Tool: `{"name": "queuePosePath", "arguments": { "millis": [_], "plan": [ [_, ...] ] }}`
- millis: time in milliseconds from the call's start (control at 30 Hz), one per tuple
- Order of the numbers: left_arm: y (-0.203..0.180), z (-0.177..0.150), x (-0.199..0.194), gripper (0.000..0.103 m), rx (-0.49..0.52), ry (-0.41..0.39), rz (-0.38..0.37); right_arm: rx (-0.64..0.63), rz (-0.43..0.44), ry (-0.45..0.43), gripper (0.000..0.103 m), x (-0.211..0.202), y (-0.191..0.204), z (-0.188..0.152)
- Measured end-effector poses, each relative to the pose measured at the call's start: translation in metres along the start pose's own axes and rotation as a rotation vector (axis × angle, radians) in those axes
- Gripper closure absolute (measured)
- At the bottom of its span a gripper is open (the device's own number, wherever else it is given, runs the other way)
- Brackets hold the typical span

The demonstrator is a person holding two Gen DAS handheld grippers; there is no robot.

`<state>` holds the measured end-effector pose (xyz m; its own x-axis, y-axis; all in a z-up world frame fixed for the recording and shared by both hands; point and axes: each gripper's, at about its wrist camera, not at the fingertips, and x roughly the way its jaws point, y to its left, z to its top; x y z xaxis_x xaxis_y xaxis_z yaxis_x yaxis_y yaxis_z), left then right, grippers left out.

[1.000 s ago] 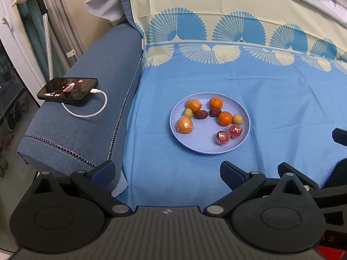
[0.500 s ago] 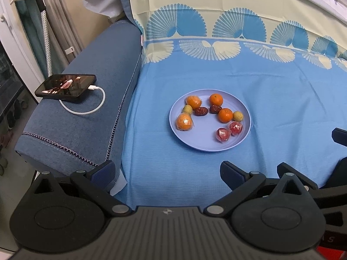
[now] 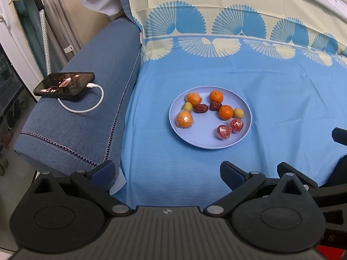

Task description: Organize fruits

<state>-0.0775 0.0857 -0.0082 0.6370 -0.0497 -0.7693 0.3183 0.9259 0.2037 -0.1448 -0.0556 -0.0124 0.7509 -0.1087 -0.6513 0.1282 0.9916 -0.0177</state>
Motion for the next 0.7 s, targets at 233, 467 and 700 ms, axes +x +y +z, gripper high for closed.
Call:
{"name": "queuePosePath", "arguments": {
  "millis": [233, 467, 700],
  "plan": [
    [0.0006, -0.0007, 0.0021, 0.000, -0.001, 0.005, 0.002, 0.002, 0.001, 0.002, 0.001, 0.0008, -0.0007, -0.0009],
    [0.0009, -0.0016, 0.0039, 0.000, 0.002, 0.008, 0.002, 0.006, 0.002, 0.006, 0.001, 0.0022, -0.0003, -0.0020],
    [0.0012, -0.0018, 0.0064, 0.000, -0.001, 0.022, 0.002, 0.006, 0.004, 0.011, 0.001, 0.0038, -0.0004, -0.0037]
  ]
}}
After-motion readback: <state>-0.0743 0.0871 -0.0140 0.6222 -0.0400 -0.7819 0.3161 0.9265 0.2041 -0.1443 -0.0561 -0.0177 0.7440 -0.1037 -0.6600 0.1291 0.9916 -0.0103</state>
